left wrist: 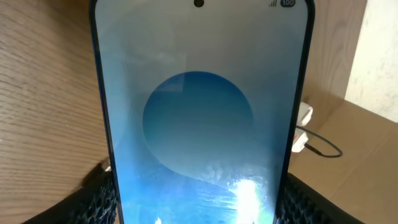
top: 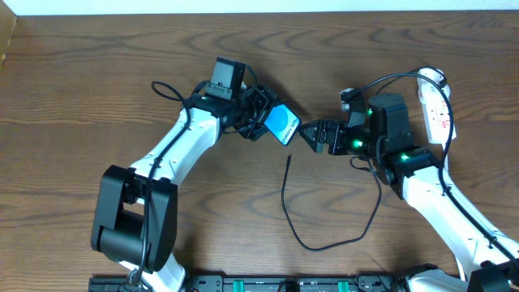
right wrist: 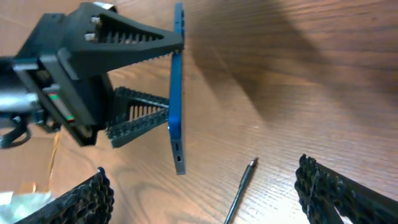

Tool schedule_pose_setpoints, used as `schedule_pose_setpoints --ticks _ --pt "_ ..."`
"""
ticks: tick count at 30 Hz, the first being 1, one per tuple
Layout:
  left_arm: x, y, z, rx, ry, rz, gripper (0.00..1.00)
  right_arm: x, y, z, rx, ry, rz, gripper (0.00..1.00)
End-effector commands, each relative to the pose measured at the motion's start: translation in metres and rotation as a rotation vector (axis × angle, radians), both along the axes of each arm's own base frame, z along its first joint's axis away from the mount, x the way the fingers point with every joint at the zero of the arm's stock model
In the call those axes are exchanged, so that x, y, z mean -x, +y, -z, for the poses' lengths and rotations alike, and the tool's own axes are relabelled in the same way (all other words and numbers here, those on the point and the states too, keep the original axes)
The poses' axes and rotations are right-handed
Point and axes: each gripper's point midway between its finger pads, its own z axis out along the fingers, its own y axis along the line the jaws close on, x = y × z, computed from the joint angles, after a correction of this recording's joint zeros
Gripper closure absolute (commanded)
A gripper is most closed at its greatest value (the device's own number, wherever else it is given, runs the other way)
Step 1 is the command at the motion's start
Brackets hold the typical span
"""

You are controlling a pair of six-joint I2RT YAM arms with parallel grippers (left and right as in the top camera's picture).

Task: Plug charger to phone and switch on socket
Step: 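Close the right gripper on the phone's side edge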

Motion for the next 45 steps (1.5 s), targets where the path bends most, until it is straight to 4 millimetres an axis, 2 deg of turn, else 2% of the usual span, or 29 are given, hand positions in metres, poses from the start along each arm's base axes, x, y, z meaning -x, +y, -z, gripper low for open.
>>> schedule_pose_setpoints --ticks 1,9,24,33,45 --pt "-0.002 -0.004 -0.019 0.036 -0.005 -0.04 0.93 -0.005 0.003 -0.004 0.01 -0.007 0.031 0.07" --pt "0.004 -0.014 -0.019 0.059 0.044 -0.068 0.93 -0.004 0.007 -0.003 0.023 -0.013 0.03 0.06" --pt "0.027 -0.047 -0.019 0.081 0.102 -0.041 0.93 -0.003 0.006 -0.001 0.039 -0.011 0.038 0.08" --pt "0.033 -0.055 -0.021 0.109 0.138 -0.037 0.93 -0.002 -0.001 0.008 0.078 0.015 0.069 0.11" --pt "0.043 -0.065 -0.024 0.147 0.188 -0.026 0.93 0.001 0.007 0.009 0.097 0.01 0.073 0.08"
